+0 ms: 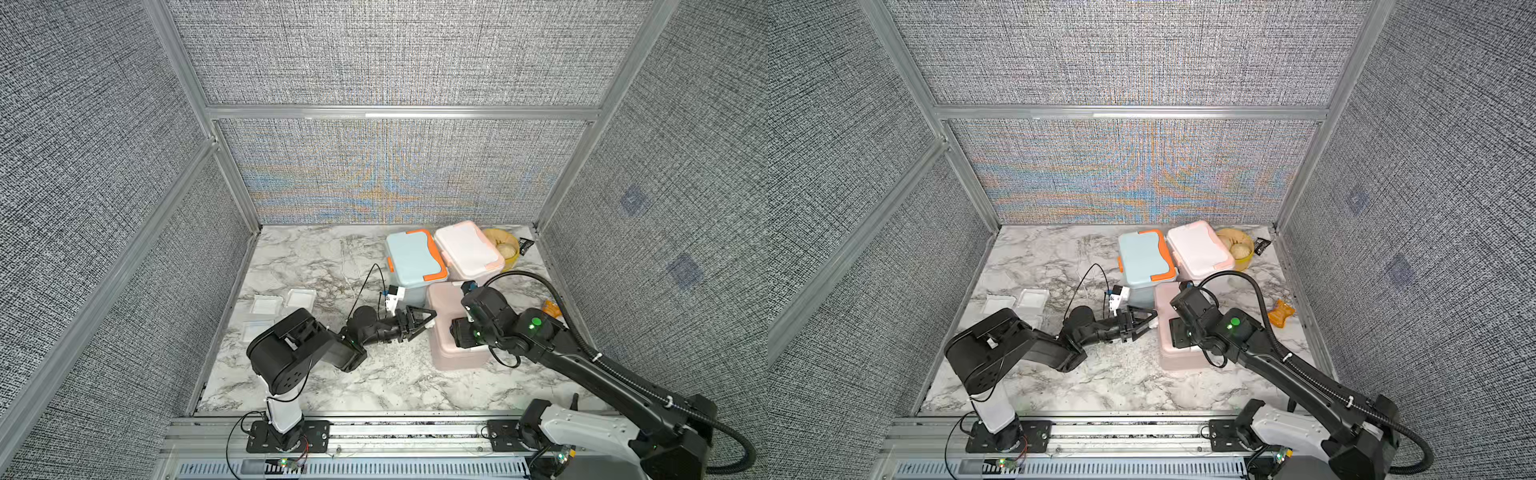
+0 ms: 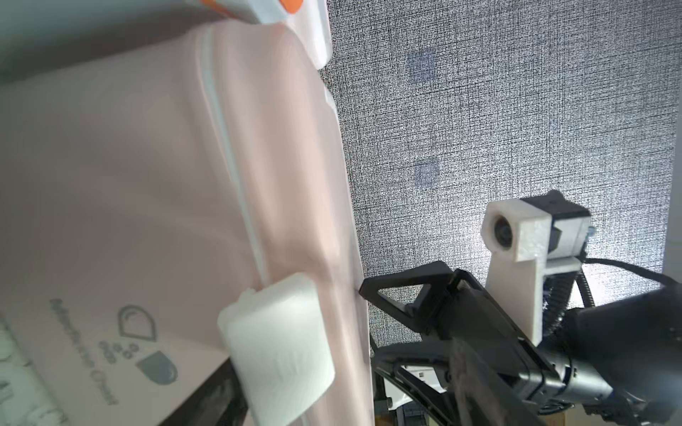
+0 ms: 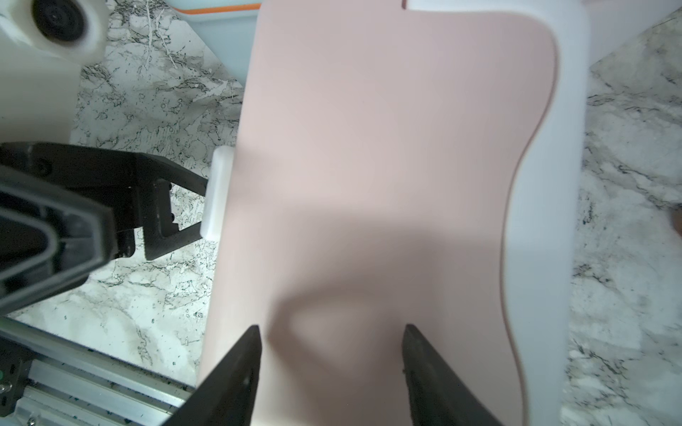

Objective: Open first aid kits and take out gauze
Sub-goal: Open the fastener of the first aid kit.

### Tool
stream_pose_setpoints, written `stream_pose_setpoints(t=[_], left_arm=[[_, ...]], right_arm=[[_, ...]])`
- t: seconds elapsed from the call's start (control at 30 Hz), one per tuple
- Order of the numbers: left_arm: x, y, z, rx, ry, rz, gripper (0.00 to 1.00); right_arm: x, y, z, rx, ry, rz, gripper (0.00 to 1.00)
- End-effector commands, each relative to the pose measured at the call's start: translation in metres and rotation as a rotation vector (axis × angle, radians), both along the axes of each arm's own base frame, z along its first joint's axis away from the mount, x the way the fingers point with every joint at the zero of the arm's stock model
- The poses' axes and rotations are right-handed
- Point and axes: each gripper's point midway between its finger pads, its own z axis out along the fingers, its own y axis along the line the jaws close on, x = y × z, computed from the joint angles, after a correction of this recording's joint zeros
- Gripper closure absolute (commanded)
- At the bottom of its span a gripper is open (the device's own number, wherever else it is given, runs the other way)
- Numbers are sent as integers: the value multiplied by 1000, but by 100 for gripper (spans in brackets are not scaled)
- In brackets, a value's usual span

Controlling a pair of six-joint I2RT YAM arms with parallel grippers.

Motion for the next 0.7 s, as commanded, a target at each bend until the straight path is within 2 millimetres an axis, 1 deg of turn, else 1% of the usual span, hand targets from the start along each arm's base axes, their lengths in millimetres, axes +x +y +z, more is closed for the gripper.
stream_pose_setpoints(t=[0.0, 0.1, 0.27, 0.3, 0.47, 0.53, 0.67], left_arm=[[2, 1, 12, -32, -49, 13, 19], [4, 5, 8, -20, -53, 34, 19], [11, 18, -5, 23, -77, 103, 18], [12, 20, -8, 30, -73, 109, 19], [13, 21, -30, 81, -31, 106, 18], [13, 21, -31, 89, -35, 108, 18], [14, 20, -27, 115, -47, 104, 18]], right_arm=[[-22, -10, -16, -42, 113, 10, 37], [-22, -11, -14, -38, 105, 8, 37], [-20, -13, -3, -14, 61, -7, 34], [-16, -11, 11, 13, 25, -12, 33], [-8, -21, 31, 50, -87, -61, 28], [-5, -24, 35, 65, -100, -70, 28], [-1, -14, 37, 91, -91, -29, 28]])
